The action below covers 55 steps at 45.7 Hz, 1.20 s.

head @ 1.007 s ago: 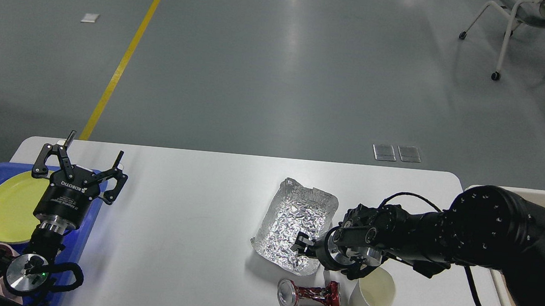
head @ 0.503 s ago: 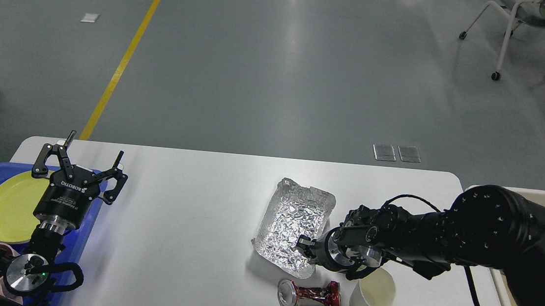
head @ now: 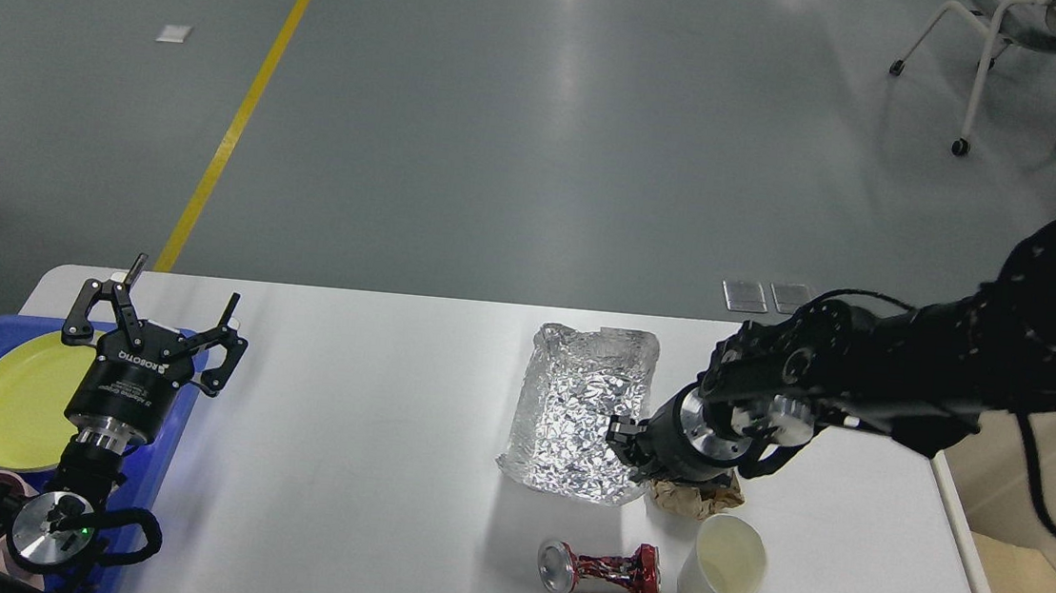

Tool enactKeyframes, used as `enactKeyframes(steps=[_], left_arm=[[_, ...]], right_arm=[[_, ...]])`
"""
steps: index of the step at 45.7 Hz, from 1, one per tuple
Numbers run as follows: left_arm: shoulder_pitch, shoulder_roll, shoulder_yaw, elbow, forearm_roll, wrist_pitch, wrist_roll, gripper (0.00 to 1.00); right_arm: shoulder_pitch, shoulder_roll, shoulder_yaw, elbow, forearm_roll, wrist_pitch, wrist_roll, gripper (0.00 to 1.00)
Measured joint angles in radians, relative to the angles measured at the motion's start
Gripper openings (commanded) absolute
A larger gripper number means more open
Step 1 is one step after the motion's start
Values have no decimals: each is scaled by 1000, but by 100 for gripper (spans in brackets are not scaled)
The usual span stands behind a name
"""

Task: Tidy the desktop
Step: 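Lift the foil tray and carry it over the white bin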

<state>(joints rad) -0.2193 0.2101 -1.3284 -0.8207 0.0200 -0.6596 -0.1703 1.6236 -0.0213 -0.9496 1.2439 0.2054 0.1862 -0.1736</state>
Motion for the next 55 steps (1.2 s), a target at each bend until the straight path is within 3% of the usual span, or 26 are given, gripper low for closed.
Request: enactKeyframes(steps=[14,20,27,47,55], left_arm=[[1,0,0,0,0,0,0,96],[1,0,0,0,0,0,0,96],[2,0,0,0,0,0,0,96],[2,0,0,0,0,0,0,96],[2,0,0,0,0,0,0,96]], right_arm=[[475,-199,-169,323,-27,206,-1,0],[675,-294,-176,416,-66,348,-3,0],[830,-327,-219,467,-76,450,-16,0],[859,-401,-325,483,-82,450,-18,0],[763,-614,-468,355,-155,417,-18,0]])
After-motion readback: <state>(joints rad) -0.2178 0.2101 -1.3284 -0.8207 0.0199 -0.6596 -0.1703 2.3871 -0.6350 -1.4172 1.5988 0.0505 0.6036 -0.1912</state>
